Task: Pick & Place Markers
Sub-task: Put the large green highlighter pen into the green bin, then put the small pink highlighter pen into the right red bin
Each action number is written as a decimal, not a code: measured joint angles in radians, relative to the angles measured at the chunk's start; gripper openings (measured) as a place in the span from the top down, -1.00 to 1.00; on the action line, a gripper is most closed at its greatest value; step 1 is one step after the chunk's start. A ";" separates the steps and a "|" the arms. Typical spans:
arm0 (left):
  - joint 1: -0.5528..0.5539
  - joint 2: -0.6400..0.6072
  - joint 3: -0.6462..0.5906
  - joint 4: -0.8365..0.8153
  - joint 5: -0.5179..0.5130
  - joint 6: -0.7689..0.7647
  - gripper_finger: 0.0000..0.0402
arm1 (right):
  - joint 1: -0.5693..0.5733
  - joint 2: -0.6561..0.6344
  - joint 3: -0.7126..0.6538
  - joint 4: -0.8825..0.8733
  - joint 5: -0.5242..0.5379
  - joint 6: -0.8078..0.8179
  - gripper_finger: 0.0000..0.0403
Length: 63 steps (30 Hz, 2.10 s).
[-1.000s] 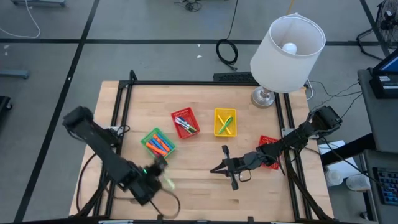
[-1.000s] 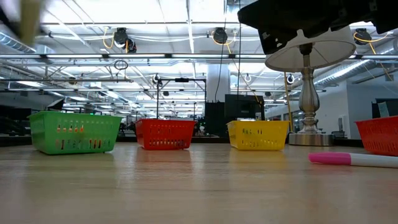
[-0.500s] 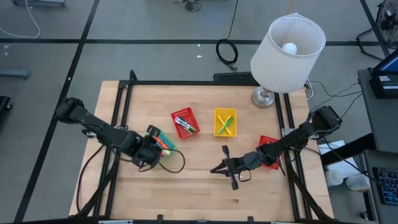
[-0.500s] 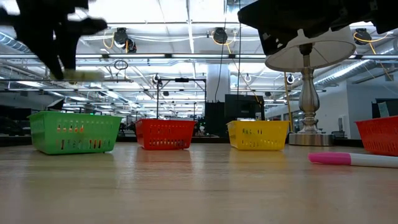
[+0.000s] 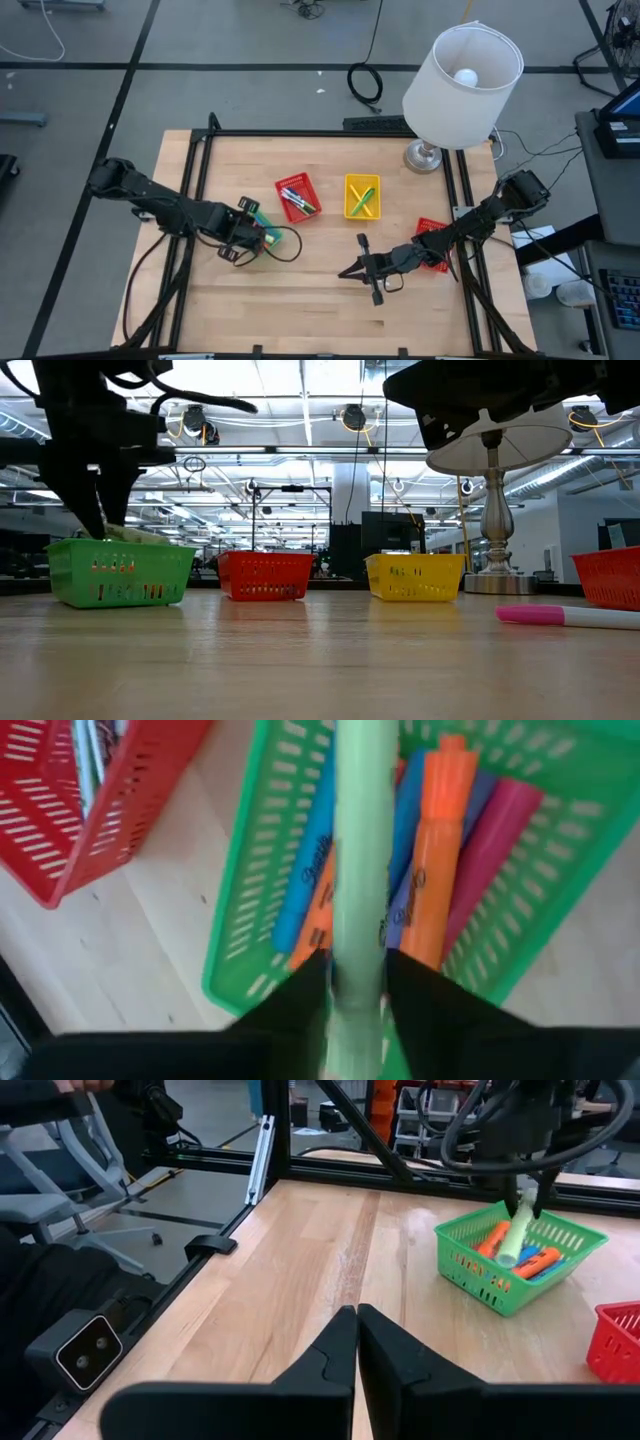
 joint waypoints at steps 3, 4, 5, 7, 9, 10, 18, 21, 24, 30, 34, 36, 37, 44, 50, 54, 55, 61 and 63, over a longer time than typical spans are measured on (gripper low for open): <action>-0.004 0.000 0.001 -0.005 0.000 -0.011 0.11 | 0.000 0.000 0.000 0.000 0.000 0.002 0.99; -0.007 0.000 0.001 -0.010 -0.002 -0.010 0.00 | 0.000 0.000 0.000 0.000 0.000 0.002 0.99; -0.007 0.000 0.001 -0.010 -0.003 -0.010 -0.11 | 0.000 0.000 0.000 0.000 0.000 0.002 0.99; -0.008 0.000 0.005 -0.015 -0.003 -0.011 -0.28 | 0.000 0.000 0.000 0.000 0.000 0.002 0.99; -0.009 0.000 0.031 -0.044 -0.001 -0.021 -0.39 | 0.000 0.000 0.000 0.000 0.000 0.002 0.99; -0.010 0.000 0.050 -0.058 0.002 -0.026 -0.41 | 0.000 0.000 0.000 0.000 0.000 0.002 0.99; -0.075 -0.026 0.255 -0.067 0.011 0.021 0.18 | 0.000 0.000 0.000 0.000 0.000 0.005 0.99; -0.087 -0.138 0.242 0.057 0.008 0.024 0.66 | 0.007 0.000 0.000 -0.005 0.000 0.006 0.99; -0.084 -0.324 0.084 0.385 0.063 0.031 0.94 | 0.017 0.000 0.000 -0.012 0.001 0.005 0.99; -0.054 -0.606 -0.362 1.069 0.156 -0.053 0.93 | 0.020 0.000 0.000 -0.014 0.004 0.006 0.99; -0.051 -0.707 -0.549 1.336 0.228 -0.082 0.97 | 0.020 0.000 0.000 -0.014 0.005 0.005 0.99; -0.052 -0.748 -0.616 1.389 0.232 -0.066 0.97 | 0.018 0.000 0.000 -0.014 0.018 0.004 0.99; -0.052 -0.770 -0.641 1.411 0.228 -0.056 0.98 | 0.018 0.000 0.000 -0.014 0.042 0.005 0.99; -0.052 -0.984 -0.704 1.279 0.131 -0.031 0.99 | 0.010 0.000 0.001 -0.042 0.108 0.070 0.99; -0.052 -1.109 -0.710 1.125 0.099 -0.036 0.99 | 0.020 -0.009 0.178 -0.494 0.118 0.179 1.00; -0.052 -1.163 -0.711 1.061 0.068 -0.050 0.98 | 0.085 0.045 0.437 -0.992 0.166 0.326 1.00; -0.052 -1.169 -0.711 1.064 0.058 -0.054 0.98 | 0.095 0.061 0.494 -1.112 0.155 0.393 1.00; -0.052 -1.158 -0.711 1.093 0.041 -0.058 0.98 | 0.111 0.161 0.671 -1.483 0.077 0.632 1.00; -0.052 -1.157 -0.711 1.094 0.041 -0.063 0.98 | 0.112 0.191 0.670 -1.510 0.070 0.635 1.00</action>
